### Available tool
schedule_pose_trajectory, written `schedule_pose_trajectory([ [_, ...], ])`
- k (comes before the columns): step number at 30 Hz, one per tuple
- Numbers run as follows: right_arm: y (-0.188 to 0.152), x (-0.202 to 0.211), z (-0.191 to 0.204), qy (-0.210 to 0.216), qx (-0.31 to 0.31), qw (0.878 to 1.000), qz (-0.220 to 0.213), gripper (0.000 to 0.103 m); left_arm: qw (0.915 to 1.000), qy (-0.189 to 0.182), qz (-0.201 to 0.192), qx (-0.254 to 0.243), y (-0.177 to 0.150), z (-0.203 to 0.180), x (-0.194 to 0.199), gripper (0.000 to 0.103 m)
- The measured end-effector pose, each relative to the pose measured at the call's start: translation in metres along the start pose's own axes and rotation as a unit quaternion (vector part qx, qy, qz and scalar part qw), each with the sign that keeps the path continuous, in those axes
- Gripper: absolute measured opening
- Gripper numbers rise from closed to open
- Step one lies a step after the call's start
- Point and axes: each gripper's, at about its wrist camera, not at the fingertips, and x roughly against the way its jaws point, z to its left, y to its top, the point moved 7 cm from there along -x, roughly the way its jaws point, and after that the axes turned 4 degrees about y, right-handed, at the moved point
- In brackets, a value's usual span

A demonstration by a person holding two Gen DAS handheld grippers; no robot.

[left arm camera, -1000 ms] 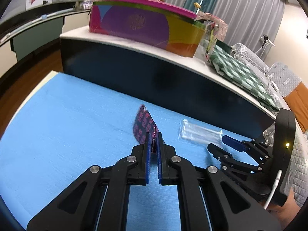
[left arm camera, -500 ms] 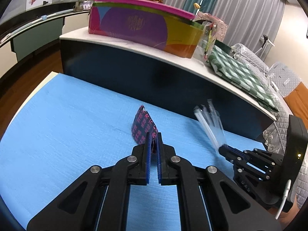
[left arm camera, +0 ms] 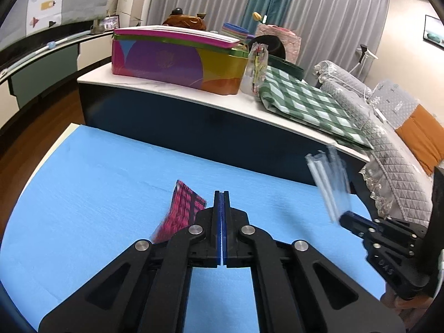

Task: Collect trash
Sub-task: 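Grasp the purple-pink wrapper with the left tool while the right tool grasps the clear straws, then carry the wrapper and straws over the pink bin and open both tools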

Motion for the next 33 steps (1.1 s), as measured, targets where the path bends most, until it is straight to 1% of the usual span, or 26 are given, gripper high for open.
schedule_pose_trajectory([
  [2, -0.003, 0.014, -0.001, -0.005, 0.000, 1.000, -0.005, 0.002, 0.9998, -0.005, 0.000, 0.018, -0.001, 0.009, 0.002, 0.000],
  [4, -0.008, 0.029, -0.004, -0.006, -0.006, 1.000, -0.009, 0.002, 0.9991, -0.006, 0.014, 0.039, -0.004, 0.025, -0.002, 0.000],
  [5, -0.011, 0.038, -0.007, -0.008, -0.010, 1.000, -0.010, 0.002, 0.9984, -0.003, 0.022, 0.051, -0.005, 0.035, -0.006, 0.000],
  [7, -0.017, 0.054, -0.011, -0.012, -0.017, 1.000, -0.014, 0.002, 0.9974, 0.007, 0.024, 0.067, -0.008, 0.050, -0.008, 0.000],
  [8, -0.021, 0.064, -0.015, -0.013, -0.025, 0.999, -0.016, 0.002, 0.9967, 0.008, 0.025, 0.076, -0.008, 0.057, -0.009, 0.003],
  [10, -0.026, 0.077, -0.020, -0.013, -0.037, 0.999, -0.019, 0.002, 0.9958, 0.009, 0.027, 0.087, -0.010, 0.065, -0.012, 0.017],
  [11, -0.029, 0.084, -0.023, -0.014, -0.042, 0.999, -0.021, 0.002, 0.9956, 0.009, 0.026, 0.090, -0.010, 0.068, -0.015, 0.030],
  [12, -0.032, 0.092, -0.027, -0.013, -0.050, 0.998, -0.024, 0.002, 0.9957, 0.009, 0.024, 0.089, -0.010, 0.068, -0.016, 0.035],
  [16, -0.040, 0.107, -0.034, -0.007, -0.071, 0.997, -0.033, 0.002, 0.9974, 0.001, 0.029, 0.065, -0.012, 0.053, -0.026, 0.036],
  [19, -0.043, 0.113, -0.037, -0.003, -0.087, 0.995, -0.042, 0.002, 0.9987, 0.013, 0.038, 0.030, -0.017, 0.038, -0.036, 0.036],
  [22, -0.047, 0.117, -0.041, -0.007, -0.092, 0.994, -0.050, 0.002, 0.9986, 0.028, 0.044, 0.006, -0.021, 0.027, -0.042, 0.035],
  [24, -0.051, 0.118, -0.046, -0.013, -0.097, 0.994, -0.052, 0.002, 0.9983, 0.034, 0.046, -0.013, -0.022, 0.019, -0.045, 0.010],
  [28, -0.058, 0.123, -0.057, -0.021, -0.109, 0.992, -0.055, 0.002, 0.9979, 0.035, 0.045, -0.033, -0.024, 0.002, -0.043, 0.008],
  [33, -0.070, 0.132, -0.074, -0.036, -0.125, 0.990, -0.060, 0.002, 0.9970, 0.027, 0.034, -0.064, -0.030, -0.029, -0.031, 0.008],
])
